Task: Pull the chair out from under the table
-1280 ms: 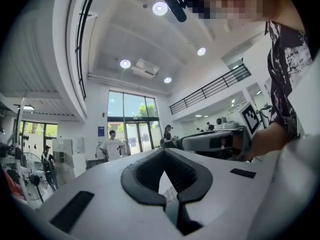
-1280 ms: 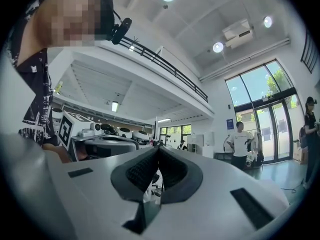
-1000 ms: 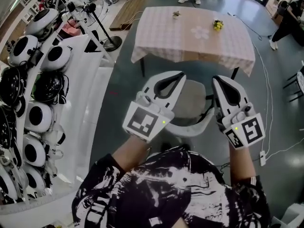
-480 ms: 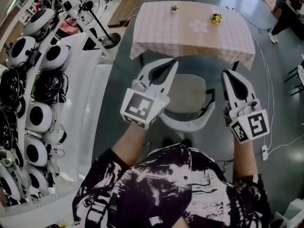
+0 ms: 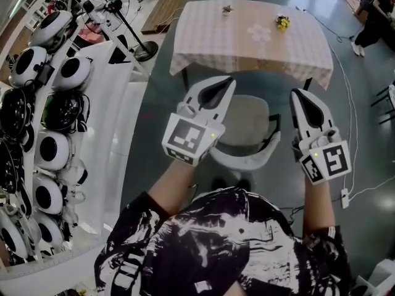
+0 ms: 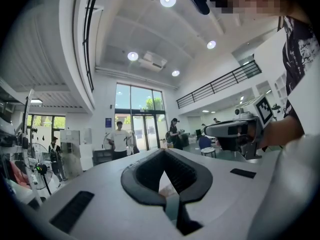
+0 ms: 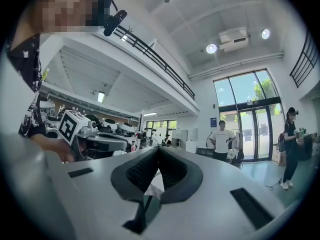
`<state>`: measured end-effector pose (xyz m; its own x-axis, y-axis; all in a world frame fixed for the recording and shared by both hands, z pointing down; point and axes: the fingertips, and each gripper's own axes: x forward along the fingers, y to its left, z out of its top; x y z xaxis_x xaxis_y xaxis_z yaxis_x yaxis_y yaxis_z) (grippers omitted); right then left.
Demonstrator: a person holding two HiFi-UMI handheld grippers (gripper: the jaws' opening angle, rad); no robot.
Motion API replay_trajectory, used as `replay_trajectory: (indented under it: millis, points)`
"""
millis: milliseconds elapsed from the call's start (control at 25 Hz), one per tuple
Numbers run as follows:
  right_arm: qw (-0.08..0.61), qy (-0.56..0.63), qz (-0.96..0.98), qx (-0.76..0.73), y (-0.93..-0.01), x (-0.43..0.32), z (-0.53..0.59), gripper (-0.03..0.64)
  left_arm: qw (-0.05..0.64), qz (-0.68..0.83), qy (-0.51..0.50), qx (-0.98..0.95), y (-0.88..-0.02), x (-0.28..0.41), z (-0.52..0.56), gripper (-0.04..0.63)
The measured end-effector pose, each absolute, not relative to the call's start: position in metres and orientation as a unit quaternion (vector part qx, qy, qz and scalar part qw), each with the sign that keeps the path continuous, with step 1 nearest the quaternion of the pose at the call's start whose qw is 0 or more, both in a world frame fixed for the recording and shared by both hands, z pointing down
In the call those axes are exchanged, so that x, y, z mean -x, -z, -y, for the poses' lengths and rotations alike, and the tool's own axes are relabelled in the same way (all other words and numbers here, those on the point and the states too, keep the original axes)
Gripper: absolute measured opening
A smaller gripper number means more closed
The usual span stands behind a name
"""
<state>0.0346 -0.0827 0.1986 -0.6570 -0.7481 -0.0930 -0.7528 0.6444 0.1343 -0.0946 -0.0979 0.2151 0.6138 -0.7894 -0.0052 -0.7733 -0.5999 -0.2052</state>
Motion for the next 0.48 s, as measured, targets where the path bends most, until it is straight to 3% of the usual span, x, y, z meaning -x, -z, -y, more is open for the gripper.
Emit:
replay_trajectory:
  millis: [480]
  points:
    - [0.014, -0.081, -0.908, 0.412, -0.2028, -0.0377, 0.0840, 0.001, 0.093, -0.441, 0.047, 0.891, -0.2190, 0.0939, 0.1004, 0.000]
